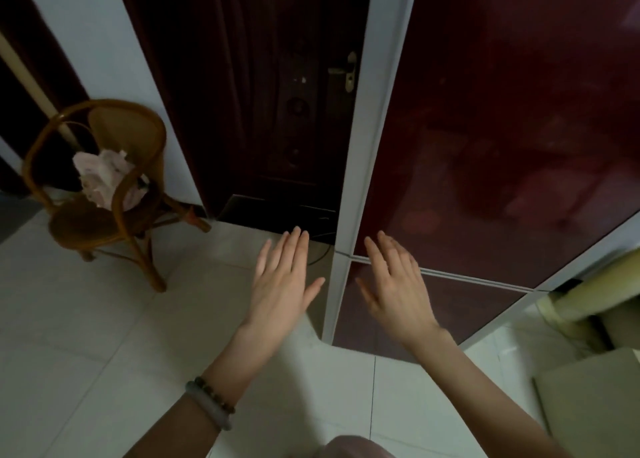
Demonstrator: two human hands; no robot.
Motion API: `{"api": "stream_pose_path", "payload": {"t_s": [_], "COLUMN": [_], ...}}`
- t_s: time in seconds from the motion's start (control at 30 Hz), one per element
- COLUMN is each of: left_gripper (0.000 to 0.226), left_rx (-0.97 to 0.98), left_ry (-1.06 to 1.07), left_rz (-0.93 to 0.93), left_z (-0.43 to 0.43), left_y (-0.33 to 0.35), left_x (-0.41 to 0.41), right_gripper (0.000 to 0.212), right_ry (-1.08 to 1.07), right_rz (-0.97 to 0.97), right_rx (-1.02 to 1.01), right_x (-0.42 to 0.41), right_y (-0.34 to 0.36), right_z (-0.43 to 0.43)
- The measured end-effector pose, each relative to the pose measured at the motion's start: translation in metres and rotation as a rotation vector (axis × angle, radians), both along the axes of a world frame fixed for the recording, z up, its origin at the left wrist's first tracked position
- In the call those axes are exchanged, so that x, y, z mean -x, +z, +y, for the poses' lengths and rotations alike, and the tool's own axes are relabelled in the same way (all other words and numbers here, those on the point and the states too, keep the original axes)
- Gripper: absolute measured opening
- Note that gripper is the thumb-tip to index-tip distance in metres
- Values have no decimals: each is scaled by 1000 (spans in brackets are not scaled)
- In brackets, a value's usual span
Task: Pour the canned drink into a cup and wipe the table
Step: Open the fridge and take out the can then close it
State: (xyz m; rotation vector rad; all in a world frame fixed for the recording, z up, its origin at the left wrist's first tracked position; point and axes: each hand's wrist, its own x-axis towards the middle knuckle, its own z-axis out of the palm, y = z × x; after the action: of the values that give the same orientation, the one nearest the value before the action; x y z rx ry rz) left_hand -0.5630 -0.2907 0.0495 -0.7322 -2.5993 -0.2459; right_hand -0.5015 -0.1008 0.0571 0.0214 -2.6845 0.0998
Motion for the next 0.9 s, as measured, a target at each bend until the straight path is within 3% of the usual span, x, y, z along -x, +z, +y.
{"api": "stream_pose_path", "payload": {"t_s": [0.47, 0.63, 0.77, 0.9], "left_gripper": [58, 65, 51, 44], "left_rx": [-244, -389, -747, -839], "left_ry": [-113, -109, -207, -198], "left_rz": [204, 82, -186, -347], "left_z": [106, 127, 134, 138], "left_y": [106, 120, 127, 135], "left_x": [124, 148, 156, 163], "right_gripper": [66, 76, 80, 86], "right_ry": [-78, -65, -98, -113], "right_rz": [232, 215, 166, 136], "right_rx": [-168, -267, -280, -285], "right_x": [102, 123, 131, 132], "right_y": [68, 68, 65, 64], "right_z": [84, 93, 95, 93]}}
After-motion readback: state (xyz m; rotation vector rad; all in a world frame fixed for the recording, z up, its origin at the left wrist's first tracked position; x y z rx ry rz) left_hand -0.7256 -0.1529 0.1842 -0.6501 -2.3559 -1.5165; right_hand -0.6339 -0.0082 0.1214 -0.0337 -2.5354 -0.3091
